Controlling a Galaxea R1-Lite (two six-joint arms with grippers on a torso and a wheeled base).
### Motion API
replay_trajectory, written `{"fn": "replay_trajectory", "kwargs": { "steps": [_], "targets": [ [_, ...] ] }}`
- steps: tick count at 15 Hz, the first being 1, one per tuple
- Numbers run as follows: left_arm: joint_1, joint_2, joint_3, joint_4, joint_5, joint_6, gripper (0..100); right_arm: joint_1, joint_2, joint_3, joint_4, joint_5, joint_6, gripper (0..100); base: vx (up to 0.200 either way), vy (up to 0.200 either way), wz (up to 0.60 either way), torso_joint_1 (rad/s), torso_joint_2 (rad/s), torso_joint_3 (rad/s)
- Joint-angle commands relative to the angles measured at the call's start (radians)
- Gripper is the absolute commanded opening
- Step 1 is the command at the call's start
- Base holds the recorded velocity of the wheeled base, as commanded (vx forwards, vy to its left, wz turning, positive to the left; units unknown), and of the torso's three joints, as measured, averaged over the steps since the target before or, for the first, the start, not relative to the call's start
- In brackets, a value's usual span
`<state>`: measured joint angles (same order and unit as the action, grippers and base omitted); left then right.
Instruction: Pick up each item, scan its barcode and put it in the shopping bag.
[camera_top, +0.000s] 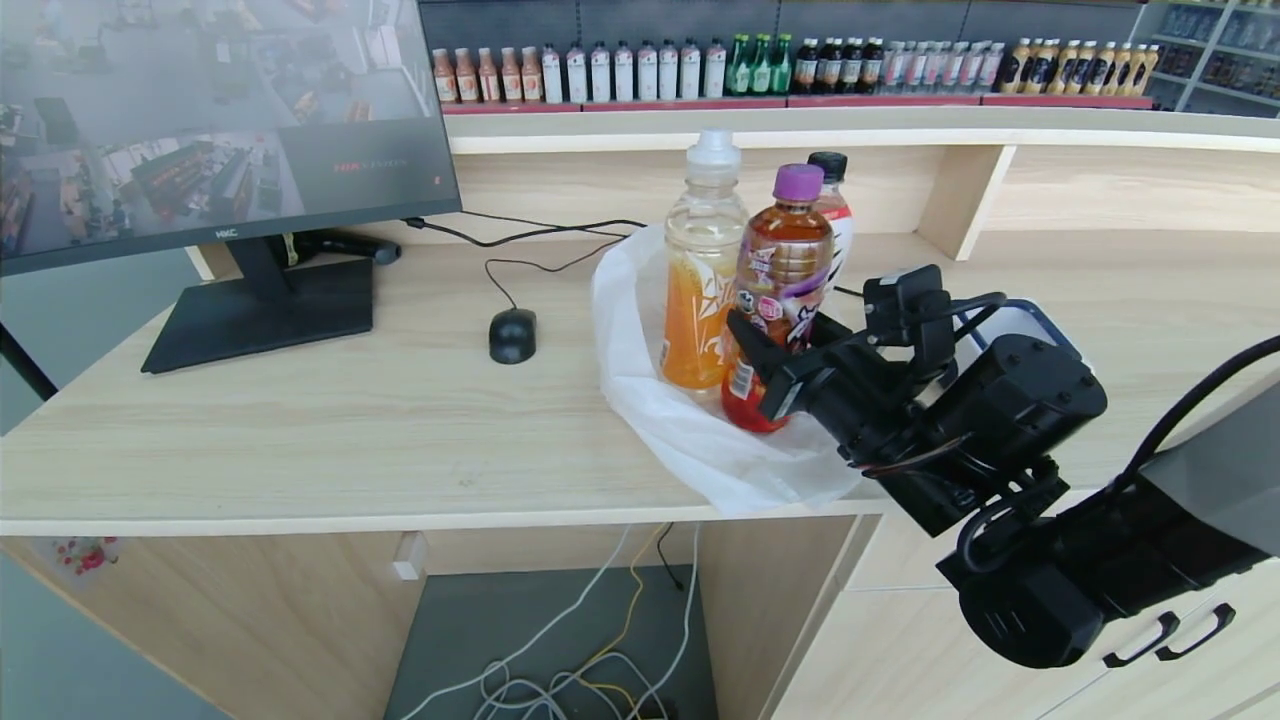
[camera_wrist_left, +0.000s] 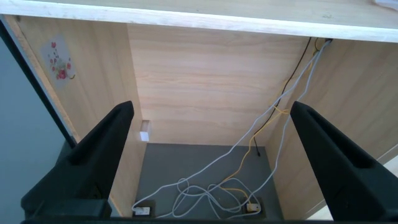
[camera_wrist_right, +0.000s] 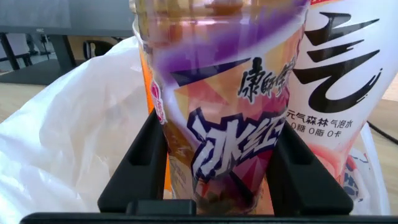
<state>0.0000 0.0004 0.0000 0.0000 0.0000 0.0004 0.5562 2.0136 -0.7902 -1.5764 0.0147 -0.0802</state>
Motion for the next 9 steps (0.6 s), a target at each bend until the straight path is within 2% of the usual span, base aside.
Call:
{"fn": "replay_trajectory", "kwargs": {
  "steps": [1,9],
  "targets": [
    [0.0,0.0,0.0,0.0,0.0,0.0,100,0.001,0.008,0.012,0.006,0.001,0.007,0,0.0,0.0,0.0,0.0,0.0,0.0],
    [0.0,0.0,0.0,0.0,0.0,0.0,100,-0.015,-0.016,0.057,0.006,0.001,0.027,0,0.0,0.0,0.0,0.0,0.0,0.0]
  ]
}}
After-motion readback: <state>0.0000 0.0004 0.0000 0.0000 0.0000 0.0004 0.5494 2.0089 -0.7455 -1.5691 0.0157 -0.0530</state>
